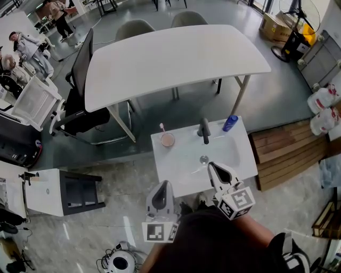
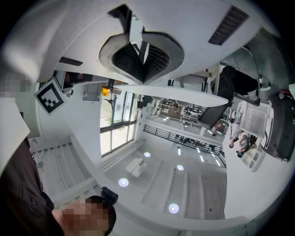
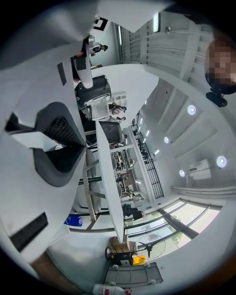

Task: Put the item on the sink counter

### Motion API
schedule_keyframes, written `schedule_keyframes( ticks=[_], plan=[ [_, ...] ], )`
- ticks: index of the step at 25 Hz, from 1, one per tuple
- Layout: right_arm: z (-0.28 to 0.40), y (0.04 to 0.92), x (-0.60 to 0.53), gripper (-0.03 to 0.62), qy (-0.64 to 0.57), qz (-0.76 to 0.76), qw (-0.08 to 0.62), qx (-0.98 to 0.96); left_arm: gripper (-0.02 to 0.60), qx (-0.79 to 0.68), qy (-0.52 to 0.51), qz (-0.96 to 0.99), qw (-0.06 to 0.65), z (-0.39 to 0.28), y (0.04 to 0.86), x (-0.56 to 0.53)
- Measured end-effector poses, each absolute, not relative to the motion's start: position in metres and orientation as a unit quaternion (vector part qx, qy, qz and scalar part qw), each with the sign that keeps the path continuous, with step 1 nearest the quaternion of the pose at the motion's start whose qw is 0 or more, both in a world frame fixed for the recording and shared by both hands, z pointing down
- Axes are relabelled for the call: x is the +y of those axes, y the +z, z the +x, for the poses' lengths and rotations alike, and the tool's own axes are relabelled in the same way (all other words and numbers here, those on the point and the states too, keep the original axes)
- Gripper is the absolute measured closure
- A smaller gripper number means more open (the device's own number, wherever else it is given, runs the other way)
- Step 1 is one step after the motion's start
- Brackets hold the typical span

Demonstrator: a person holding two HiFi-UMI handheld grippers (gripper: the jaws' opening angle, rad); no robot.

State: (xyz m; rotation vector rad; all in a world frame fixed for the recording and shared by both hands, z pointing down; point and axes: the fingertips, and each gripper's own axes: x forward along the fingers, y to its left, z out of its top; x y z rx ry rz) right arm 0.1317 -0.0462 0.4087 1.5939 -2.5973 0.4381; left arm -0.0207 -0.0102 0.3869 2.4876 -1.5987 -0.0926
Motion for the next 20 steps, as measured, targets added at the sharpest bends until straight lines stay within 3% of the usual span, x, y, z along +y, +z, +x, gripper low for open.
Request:
schedule_keyframes(
  ticks=[20],
  plan=[
    [0.1281, 0.4063, -0.0422, 0.585, 0.132, 0.518, 0.025, -0.845, 0.566, -0.535, -0.02, 0.841, 0.075, -0.024, 0.3893, -0.0086]
  ],
)
